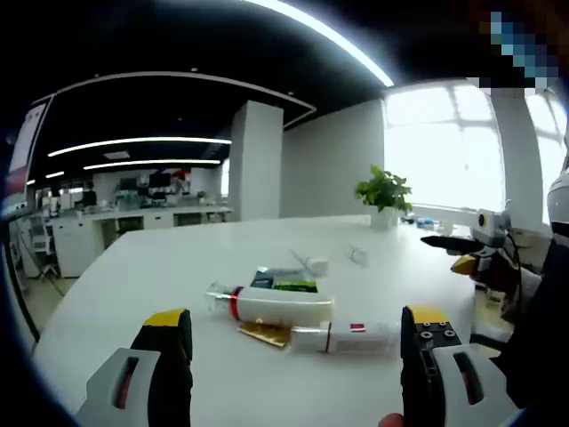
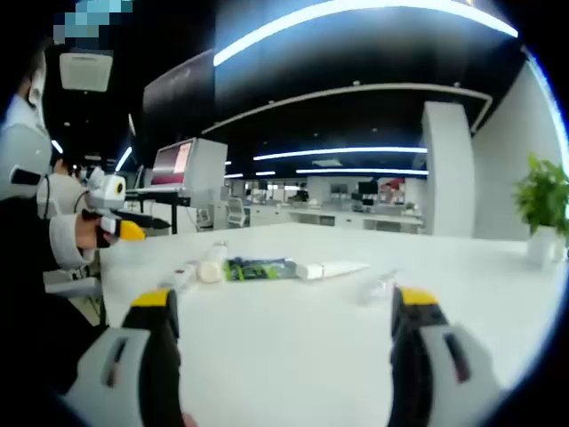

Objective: Arrange the skincare products in the storage area until every visible bottle or jar stands upright without overlapping.

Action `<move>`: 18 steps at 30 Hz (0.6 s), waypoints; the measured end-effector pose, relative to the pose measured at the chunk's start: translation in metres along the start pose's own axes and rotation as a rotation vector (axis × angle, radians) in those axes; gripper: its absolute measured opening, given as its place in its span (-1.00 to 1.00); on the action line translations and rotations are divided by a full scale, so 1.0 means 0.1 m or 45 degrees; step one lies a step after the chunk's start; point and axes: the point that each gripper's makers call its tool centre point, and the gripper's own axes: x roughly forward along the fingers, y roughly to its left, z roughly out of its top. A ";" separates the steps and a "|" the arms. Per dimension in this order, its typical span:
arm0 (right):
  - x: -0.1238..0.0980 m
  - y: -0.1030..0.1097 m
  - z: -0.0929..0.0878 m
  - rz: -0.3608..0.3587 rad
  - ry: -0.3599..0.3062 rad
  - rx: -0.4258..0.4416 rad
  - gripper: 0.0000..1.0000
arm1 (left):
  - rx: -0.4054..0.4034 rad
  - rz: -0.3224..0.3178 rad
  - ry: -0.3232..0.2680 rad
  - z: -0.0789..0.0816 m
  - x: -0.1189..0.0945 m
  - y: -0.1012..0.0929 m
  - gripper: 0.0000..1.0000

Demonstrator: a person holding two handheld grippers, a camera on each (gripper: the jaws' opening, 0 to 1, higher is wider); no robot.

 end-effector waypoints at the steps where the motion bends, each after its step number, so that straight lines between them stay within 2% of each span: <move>1: -0.03 0.01 0.02 0.009 0.005 0.003 1.00 | 0.001 0.006 -0.004 -0.01 -0.04 -0.02 0.99; 5: -0.11 0.05 0.09 0.036 -0.002 0.017 1.00 | -0.116 0.013 -0.076 0.02 -0.23 -0.07 0.99; 9: -0.17 0.08 0.20 0.041 -0.033 0.001 1.00 | -0.063 0.027 -0.048 0.04 -0.31 -0.08 0.99; 14: -0.24 0.17 0.21 0.045 -0.029 -0.045 1.00 | -0.071 0.052 -0.107 0.15 -0.45 -0.05 0.99; 18: -0.28 0.23 0.23 0.051 -0.046 -0.045 1.00 | -0.073 0.069 -0.114 0.15 -0.52 -0.01 0.99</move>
